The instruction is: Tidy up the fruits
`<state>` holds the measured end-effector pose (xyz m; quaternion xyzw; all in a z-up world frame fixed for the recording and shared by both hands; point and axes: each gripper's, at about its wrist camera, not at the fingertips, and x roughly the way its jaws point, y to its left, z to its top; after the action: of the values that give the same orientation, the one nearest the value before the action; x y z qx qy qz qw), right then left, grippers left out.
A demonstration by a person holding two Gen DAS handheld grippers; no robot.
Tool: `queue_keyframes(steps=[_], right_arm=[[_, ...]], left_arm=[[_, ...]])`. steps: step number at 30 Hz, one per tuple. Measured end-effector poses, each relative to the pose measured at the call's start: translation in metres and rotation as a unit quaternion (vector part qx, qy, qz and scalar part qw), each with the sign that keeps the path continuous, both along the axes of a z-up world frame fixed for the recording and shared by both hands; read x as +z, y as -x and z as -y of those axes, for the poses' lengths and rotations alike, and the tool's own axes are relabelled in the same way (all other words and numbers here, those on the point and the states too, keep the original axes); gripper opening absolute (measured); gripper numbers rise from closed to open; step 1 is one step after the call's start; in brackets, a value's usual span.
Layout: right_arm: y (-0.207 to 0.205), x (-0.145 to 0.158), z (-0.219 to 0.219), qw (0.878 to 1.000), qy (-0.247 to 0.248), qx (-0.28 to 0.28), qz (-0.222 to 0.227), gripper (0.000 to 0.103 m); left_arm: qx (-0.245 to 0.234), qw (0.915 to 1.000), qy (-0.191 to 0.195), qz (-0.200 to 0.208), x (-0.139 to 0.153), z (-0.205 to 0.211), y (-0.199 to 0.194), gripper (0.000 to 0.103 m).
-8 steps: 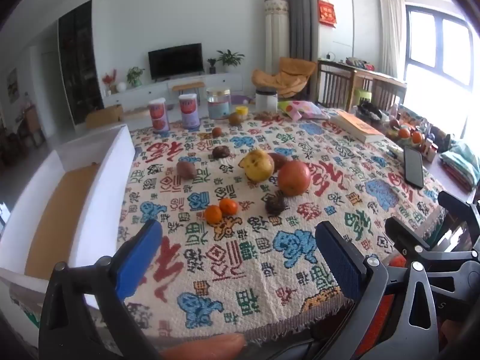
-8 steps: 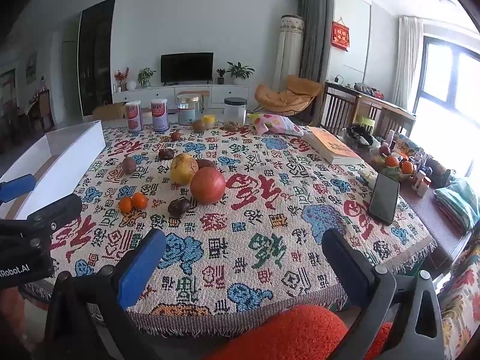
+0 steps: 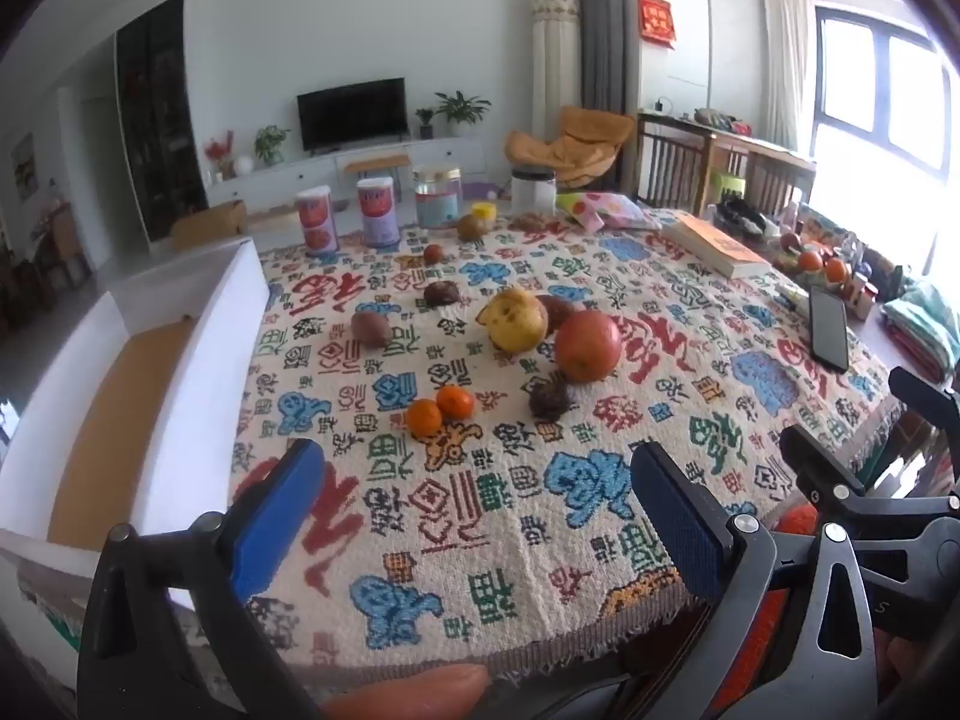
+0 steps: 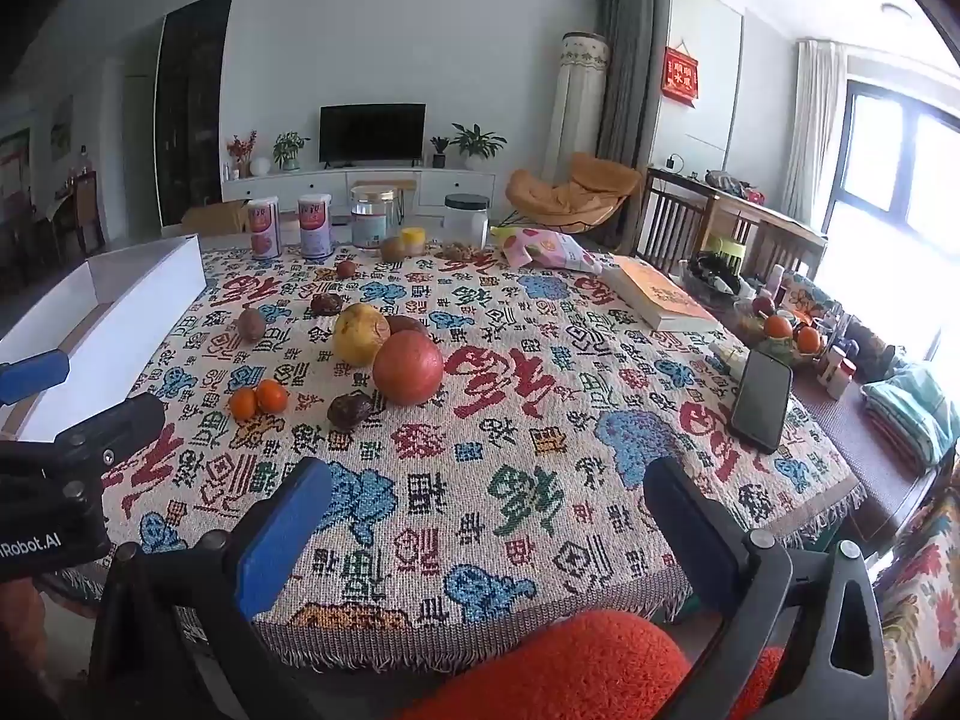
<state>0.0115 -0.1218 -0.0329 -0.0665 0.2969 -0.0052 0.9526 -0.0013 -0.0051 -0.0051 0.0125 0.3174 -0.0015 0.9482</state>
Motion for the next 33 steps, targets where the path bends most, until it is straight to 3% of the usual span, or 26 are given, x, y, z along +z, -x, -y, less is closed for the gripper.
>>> queue_keyframes(steps=[5, 9, 12, 17, 19, 21, 24, 26, 30, 33], right_arm=[[0.010, 0.024, 0.000, 0.993, 0.100, -0.046, 0.051, 0.103], [0.005, 0.025, 0.008, 0.999, 0.032, -0.018, 0.036, 0.103], [-0.001, 0.009, 0.002, 0.999, 0.043, -0.012, 0.015, 0.103], [0.005, 0.015, -0.013, 0.981, 0.185, -0.043, 0.037, 0.103], [0.007, 0.025, -0.015, 0.975, 0.213, -0.039, 0.042, 0.103], [0.010, 0.029, -0.012, 0.983, 0.179, -0.020, 0.044, 0.103], [0.005, 0.021, 0.000, 0.998, 0.062, 0.013, 0.026, 0.103], [0.003, 0.009, 0.005, 0.999, 0.016, 0.019, 0.024, 0.103], [-0.003, -0.013, 0.007, 0.999, -0.037, 0.020, 0.016, 0.103], [-0.003, -0.019, 0.007, 0.999, -0.048, 0.023, 0.010, 0.103]], left_arm=[[0.009, 0.9999, 0.007, 0.012, 0.003, 0.000, 0.002, 0.102], [0.008, 0.9999, 0.015, 0.002, -0.003, 0.004, -0.001, 0.102], [0.008, 0.9999, 0.013, -0.002, -0.003, 0.000, -0.002, 0.102], [0.019, 0.9995, 0.023, 0.006, 0.000, -0.006, -0.001, 0.102], [0.021, 0.9992, 0.032, 0.008, 0.001, -0.007, -0.002, 0.102], [0.023, 0.9989, 0.041, 0.009, 0.002, -0.007, -0.003, 0.102], [0.019, 0.9989, 0.041, 0.010, 0.003, -0.005, -0.002, 0.102], [0.020, 0.9991, 0.036, 0.013, 0.003, -0.005, 0.000, 0.102], [0.027, 0.9989, 0.037, 0.007, 0.000, -0.008, -0.002, 0.102], [0.028, 0.9989, 0.037, 0.003, -0.002, -0.007, -0.004, 0.102]])
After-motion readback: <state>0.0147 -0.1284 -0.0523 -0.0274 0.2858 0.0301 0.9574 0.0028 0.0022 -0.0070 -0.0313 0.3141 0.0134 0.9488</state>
